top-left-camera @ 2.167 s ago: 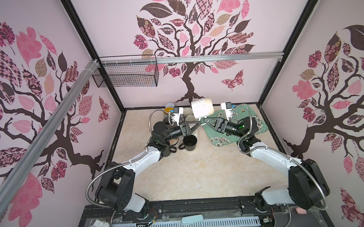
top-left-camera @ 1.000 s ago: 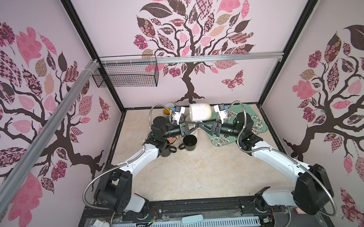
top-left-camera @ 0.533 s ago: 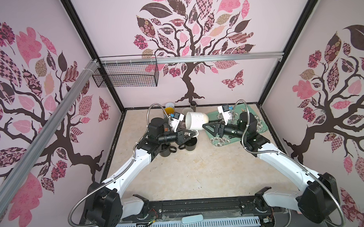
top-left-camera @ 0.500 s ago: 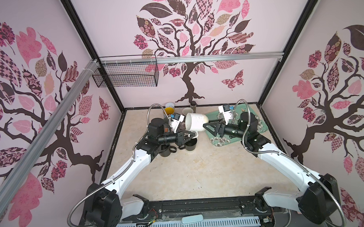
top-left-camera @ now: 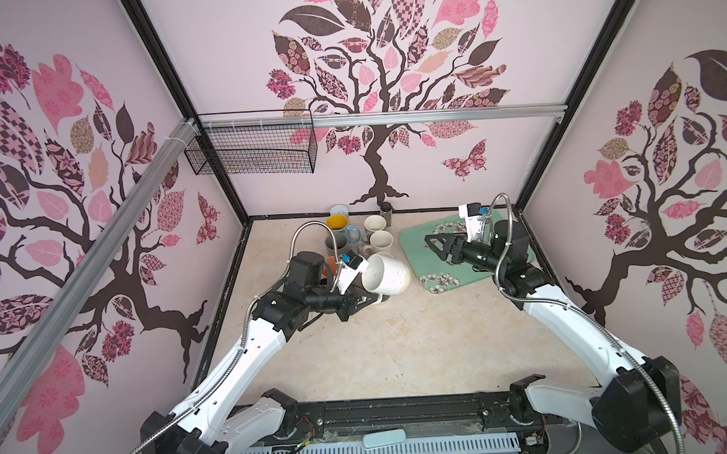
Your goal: Turn the mug right side up
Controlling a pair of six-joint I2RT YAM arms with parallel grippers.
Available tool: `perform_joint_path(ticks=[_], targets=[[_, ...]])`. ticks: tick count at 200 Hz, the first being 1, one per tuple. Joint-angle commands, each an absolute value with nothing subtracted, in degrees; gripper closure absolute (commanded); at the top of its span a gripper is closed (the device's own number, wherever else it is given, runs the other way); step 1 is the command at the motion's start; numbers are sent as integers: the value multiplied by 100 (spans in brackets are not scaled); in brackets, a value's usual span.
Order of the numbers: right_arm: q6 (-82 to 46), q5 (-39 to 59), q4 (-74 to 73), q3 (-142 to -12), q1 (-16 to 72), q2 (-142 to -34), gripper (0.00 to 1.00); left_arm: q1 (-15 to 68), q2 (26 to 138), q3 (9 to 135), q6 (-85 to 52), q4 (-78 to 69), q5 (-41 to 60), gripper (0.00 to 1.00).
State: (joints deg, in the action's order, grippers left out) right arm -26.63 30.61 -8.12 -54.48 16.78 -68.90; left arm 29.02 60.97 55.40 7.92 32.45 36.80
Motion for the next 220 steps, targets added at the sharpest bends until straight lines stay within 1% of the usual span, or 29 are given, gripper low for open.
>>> perform_joint_path(ticks=[1, 38, 65, 78, 103, 139, 174, 195, 220], targets=[[-2493, 2909, -644, -5561, 1688, -6855, 27, 3265, 5933, 6003, 2173, 3975, 3003, 100], [-2418, 2890, -598, -5468, 1682, -6940, 26, 3563, 6006, 5917, 2550, 4352, 2709, 100], [-2384, 2874, -615, -5432, 1678, -7026, 25, 4081, 6173, 5757, 2850, 4413, 1880, 100], [-2349, 2863, -620, -5417, 1670, -7064, 25, 4221, 6372, 5648, 2946, 4280, 1527, 100], [-2320, 2845, -664, -5360, 1664, -7136, 24, 4207, 6835, 5351, 3200, 3609, 1081, 100], [-2254, 2787, -694, -5205, 1652, -7078, 22, 4132, 7398, 5627, 3675, 3544, 1107, 100], [-2091, 2567, -541, -4995, 1619, -6890, 15, 4088, 7847, 5888, 4243, 4141, 949, 100], [-1886, 2261, -400, -4828, 1618, -6759, 10, 3904, 7951, 5766, 4214, 3918, 1114, 100], [-1566, 1412, 168, -4858, 1613, -6734, 8, 3602, 8212, 5795, 4131, 3829, 1345, 100]])
